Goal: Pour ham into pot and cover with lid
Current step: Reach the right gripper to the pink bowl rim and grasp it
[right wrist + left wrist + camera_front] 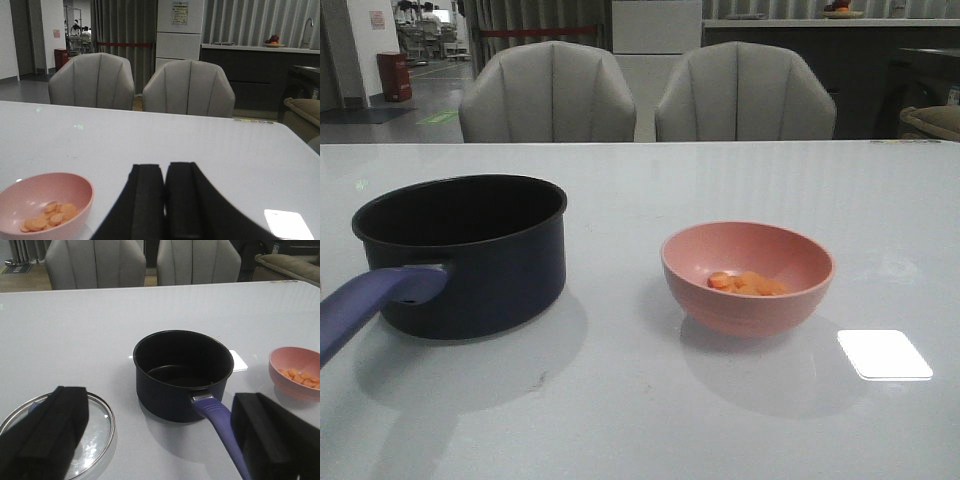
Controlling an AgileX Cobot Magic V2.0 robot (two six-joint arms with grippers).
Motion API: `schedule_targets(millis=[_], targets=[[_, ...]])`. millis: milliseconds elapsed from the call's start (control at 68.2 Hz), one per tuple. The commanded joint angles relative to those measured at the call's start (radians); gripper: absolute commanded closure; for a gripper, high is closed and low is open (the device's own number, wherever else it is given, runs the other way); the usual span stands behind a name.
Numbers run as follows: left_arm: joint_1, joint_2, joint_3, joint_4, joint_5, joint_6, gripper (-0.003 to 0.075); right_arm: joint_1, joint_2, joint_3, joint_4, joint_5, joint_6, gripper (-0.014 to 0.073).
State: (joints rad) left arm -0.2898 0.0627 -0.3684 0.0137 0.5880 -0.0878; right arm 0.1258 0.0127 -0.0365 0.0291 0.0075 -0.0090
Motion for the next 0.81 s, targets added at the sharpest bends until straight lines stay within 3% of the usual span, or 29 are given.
schedule_targets(millis=[0, 147, 484, 733, 791], targets=[[-0.008, 0.01, -0.026, -0.001, -0.084, -0.001, 0.0095, -0.008, 0.107, -0.146, 0.002, 0.075, -0.003, 0.0436], [-0.008, 0.01, -0.026, -0.001, -0.087, -0.001, 0.0095, -0.008, 0.299, -0.283, 0.005, 0.233, -0.002, 0.0436], [-0.008, 0.01, -0.026, -0.001, -0.09, -0.001, 0.0095, -0.006, 0.522, -0.331, 0.14, 0.282, -0.004, 0.0427], [-0.008, 0.01, -0.026, -0.001, -0.09, -0.001, 0.0095, 0.0, 0.83, -0.501, 0.167, 0.308, -0.011, 0.0195], [-0.008, 0.01, -0.026, -0.001, -0.09, -0.001, 0.0095, 0.018, 0.902, -0.547, 0.192, 0.309, -0.011, 0.0179]])
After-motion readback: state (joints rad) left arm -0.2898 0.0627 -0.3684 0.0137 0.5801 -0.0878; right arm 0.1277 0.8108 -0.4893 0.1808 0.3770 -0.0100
